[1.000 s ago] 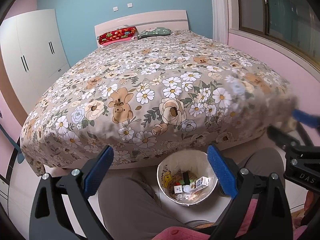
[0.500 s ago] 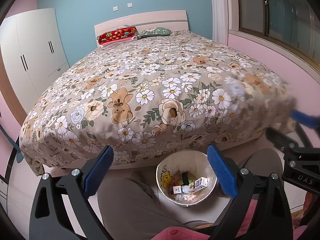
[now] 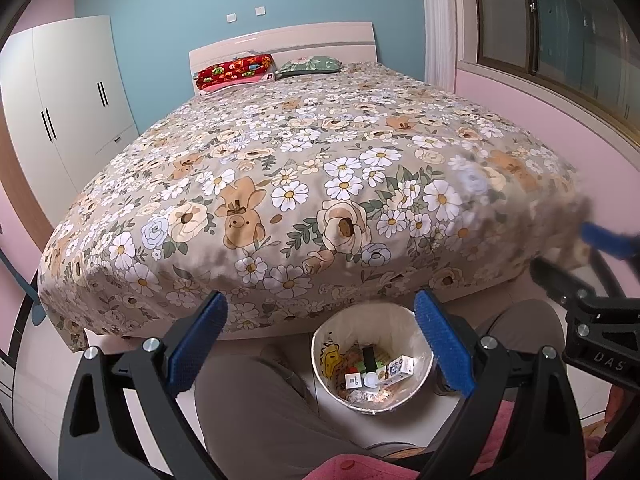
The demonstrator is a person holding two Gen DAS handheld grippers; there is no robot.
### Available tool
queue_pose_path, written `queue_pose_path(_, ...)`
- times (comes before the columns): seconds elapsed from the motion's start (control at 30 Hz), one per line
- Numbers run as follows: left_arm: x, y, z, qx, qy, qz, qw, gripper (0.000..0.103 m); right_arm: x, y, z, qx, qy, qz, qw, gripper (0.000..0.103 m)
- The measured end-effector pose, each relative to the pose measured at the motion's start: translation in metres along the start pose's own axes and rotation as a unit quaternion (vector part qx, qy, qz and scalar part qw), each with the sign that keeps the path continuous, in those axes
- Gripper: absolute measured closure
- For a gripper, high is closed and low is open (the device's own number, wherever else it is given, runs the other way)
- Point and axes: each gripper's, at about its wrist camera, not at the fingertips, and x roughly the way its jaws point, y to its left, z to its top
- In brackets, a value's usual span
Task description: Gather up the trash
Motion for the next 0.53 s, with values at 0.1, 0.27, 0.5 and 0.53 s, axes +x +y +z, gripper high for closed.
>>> queue_pose_path(0.1, -0.0025, 0.0009, -0.0001, -0.005, -0.007, -0.007, 0.9999, 0.007, 0.0006, -0.0008, 0.0, 0.001, 0.002, 0.002, 1.0, 0.018)
queue_pose_path(0.27, -0.003, 0.0015, -0.0002, -0.009, -0.008, -0.01, 0.9999, 0.007, 0.001, -0.0011, -0.0008, 0.002, 0.003, 0.003, 1.0, 0.018)
queue_pose_path(0.5, -0.0014, 0.006, -0.0009, -0.02, -0.001, 0.0, 0.9998, 0.007, 0.0013, -0.0011, -0.0006, 0.002, 0.004, 0.003, 1.0, 0.018)
queue_pose_path(0.53, -0.0018, 0.006, -0.0009, -0.02, -0.002, 0.0, 0.9998, 0.007, 0.0011, -0.0006, -0.0009, 0.002, 0.004, 0.003, 1.0, 0.018)
